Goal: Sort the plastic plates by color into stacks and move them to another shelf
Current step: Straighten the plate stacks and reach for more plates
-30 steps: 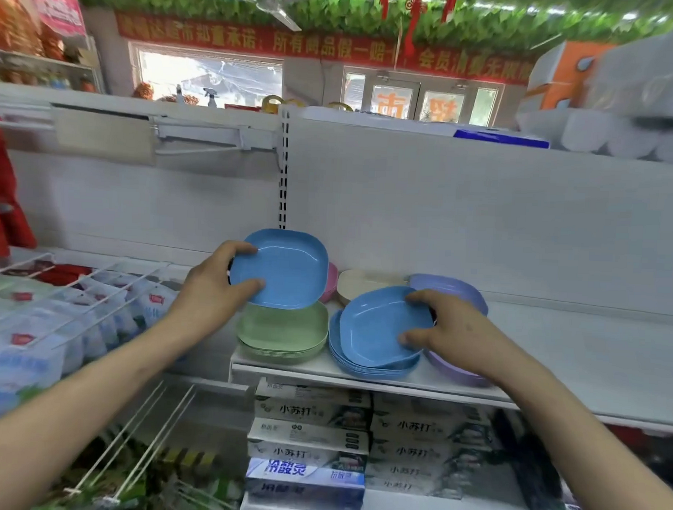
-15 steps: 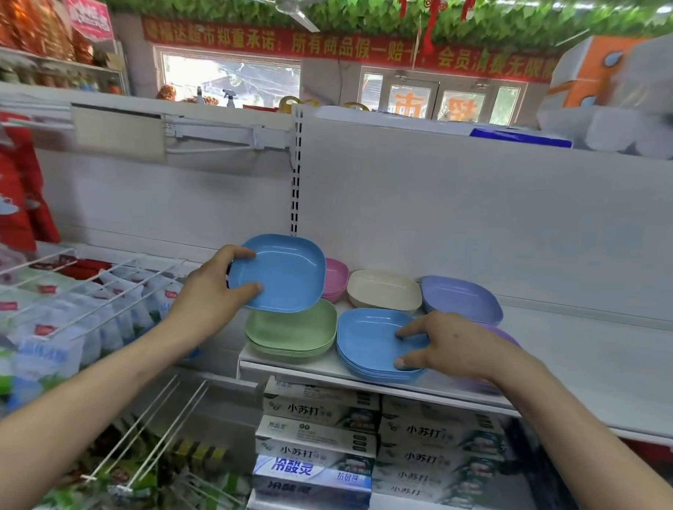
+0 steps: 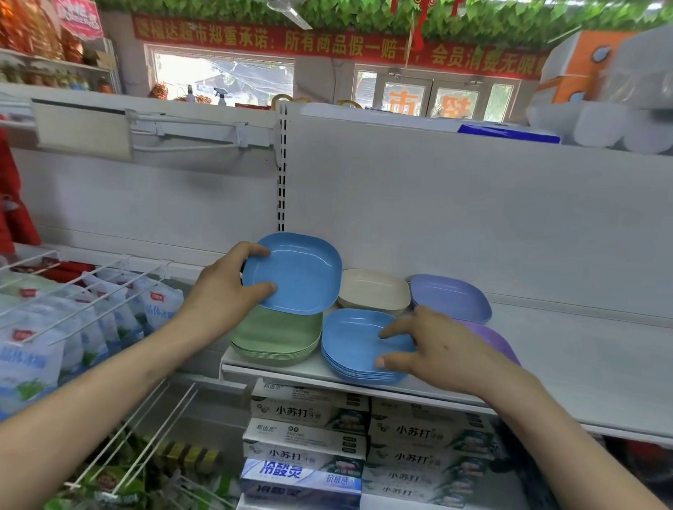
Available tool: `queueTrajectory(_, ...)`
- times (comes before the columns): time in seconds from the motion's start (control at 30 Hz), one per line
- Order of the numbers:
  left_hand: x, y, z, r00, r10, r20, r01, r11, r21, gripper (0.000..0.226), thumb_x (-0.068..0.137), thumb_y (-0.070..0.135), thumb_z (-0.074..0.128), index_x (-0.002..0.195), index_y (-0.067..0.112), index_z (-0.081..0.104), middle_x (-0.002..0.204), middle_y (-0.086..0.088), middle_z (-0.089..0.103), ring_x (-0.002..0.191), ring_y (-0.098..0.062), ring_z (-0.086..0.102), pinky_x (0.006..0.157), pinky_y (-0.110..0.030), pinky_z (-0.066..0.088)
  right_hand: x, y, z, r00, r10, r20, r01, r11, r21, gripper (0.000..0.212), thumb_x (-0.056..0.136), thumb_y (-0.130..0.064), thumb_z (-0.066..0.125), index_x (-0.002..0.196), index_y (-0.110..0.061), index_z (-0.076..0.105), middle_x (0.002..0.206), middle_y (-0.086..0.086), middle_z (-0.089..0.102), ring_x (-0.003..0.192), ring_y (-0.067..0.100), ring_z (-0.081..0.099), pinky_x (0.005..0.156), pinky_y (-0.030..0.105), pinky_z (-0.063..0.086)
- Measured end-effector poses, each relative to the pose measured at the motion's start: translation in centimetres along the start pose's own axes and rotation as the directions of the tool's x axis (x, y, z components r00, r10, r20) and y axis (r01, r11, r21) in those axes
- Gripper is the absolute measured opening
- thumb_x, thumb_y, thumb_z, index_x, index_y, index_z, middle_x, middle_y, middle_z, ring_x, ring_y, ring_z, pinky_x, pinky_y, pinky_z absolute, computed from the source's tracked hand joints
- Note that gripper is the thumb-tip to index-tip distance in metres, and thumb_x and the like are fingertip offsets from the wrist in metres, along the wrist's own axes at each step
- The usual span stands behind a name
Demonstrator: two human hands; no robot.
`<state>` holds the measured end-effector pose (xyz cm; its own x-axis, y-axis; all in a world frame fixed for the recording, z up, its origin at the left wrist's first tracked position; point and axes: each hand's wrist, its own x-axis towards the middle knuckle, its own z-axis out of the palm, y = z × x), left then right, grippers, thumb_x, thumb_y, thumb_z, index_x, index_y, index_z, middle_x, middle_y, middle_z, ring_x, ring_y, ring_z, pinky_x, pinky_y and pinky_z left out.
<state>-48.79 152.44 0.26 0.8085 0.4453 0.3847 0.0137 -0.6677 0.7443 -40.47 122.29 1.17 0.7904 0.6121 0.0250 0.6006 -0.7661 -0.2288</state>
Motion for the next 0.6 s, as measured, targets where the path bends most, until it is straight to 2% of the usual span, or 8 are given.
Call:
queueTrajectory(0.1, 0.1, 0.6, 0.5, 1.0, 0.0, 0.011, 0.0, 1.0, 0.011, 0.043, 0.088, 0.026, 0.075, 0.126, 0.039, 0.057, 0.112, 0.005, 0.063, 0.089, -0.016, 0.066, 0.075, -0.035, 0.054, -0.2, -0.4, 0.5, 1.0, -0.016, 0.013, 0.016, 1.0, 0.004, 0.056, 0.088, -0.064, 0.066, 0.137, -0.037, 0.061, 0.109, -0.011, 0.04, 0.103, 0.01, 0.047, 0.084, 0.026, 0.035)
queueTrajectory(0.17, 0.1, 1.0, 0.9, 1.0, -0.003, 0.018, 0.002, 1.0, 0.025, 0.044, 0.088, 0.027, 0.075, 0.126, 0.038, 0.057, 0.112, 0.005, 0.063, 0.09, -0.016, 0.066, 0.079, -0.037, 0.055, -0.3, -0.5, 0.7, 1.0, 0.001, 0.023, -0.001, 1.0, 0.004, 0.059, 0.088, -0.065, 0.064, 0.137, -0.033, 0.063, 0.111, -0.008, 0.042, 0.106, 0.014, 0.051, 0.083, 0.028, 0.037)
queueTrajectory(0.23, 0.1, 1.3, 1.2, 0.999, -0.002, 0.034, 0.001, 0.999, 0.036, 0.045, 0.088, 0.028, 0.076, 0.127, 0.037, 0.057, 0.112, 0.004, 0.063, 0.09, -0.016, 0.065, 0.078, -0.037, 0.055, -0.4, -0.4, 0.9, 1.0, 0.016, 0.021, -0.016, 1.0, 0.007, 0.063, 0.088, -0.066, 0.064, 0.138, -0.028, 0.063, 0.117, -0.005, 0.049, 0.114, 0.017, 0.056, 0.088, 0.031, 0.043)
queueTrajectory(0.3, 0.0, 1.6, 1.5, 0.999, 0.0, 0.055, -0.002, 0.999, 0.039, 0.045, 0.088, 0.028, 0.075, 0.128, 0.037, 0.057, 0.112, 0.005, 0.062, 0.091, -0.015, 0.064, 0.075, -0.034, 0.053, -0.3, -0.4, 0.9, 0.999, 0.027, 0.022, -0.027, 1.0, -0.001, 0.063, 0.088, -0.066, 0.064, 0.134, -0.024, 0.065, 0.122, -0.001, 0.055, 0.114, 0.02, 0.058, 0.093, 0.034, 0.047)
queueTrajectory(0.43, -0.2, 2.1, 1.9, 0.996, -0.011, 0.092, 0.007, 0.999, 0.044, 0.044, 0.088, 0.029, 0.075, 0.128, 0.036, 0.058, 0.114, 0.007, 0.061, 0.096, -0.013, 0.06, 0.075, -0.03, 0.048, -0.3, -0.6, 1.0, 0.999, 0.045, 0.018, -0.045, 0.998, -0.037, 0.062, 0.088, -0.066, 0.063, 0.114, -0.011, 0.072, 0.112, 0.004, 0.06, 0.101, 0.025, 0.063, 0.09, 0.044, 0.052)
queueTrajectory(0.6, -0.4, 2.7, 2.5, 0.985, -0.036, 0.169, 0.016, 0.993, 0.117, 0.042, 0.086, 0.032, 0.076, 0.125, 0.035, 0.06, 0.117, 0.006, 0.061, 0.103, -0.017, 0.059, 0.079, -0.032, 0.045, -0.5, -0.5, 0.9, 0.997, 0.078, -0.01, -0.078, 0.997, 0.018, 0.066, 0.086, -0.064, 0.065, 0.109, -0.003, 0.071, 0.103, 0.012, 0.066, 0.092, 0.029, 0.065, 0.084, 0.045, 0.055)
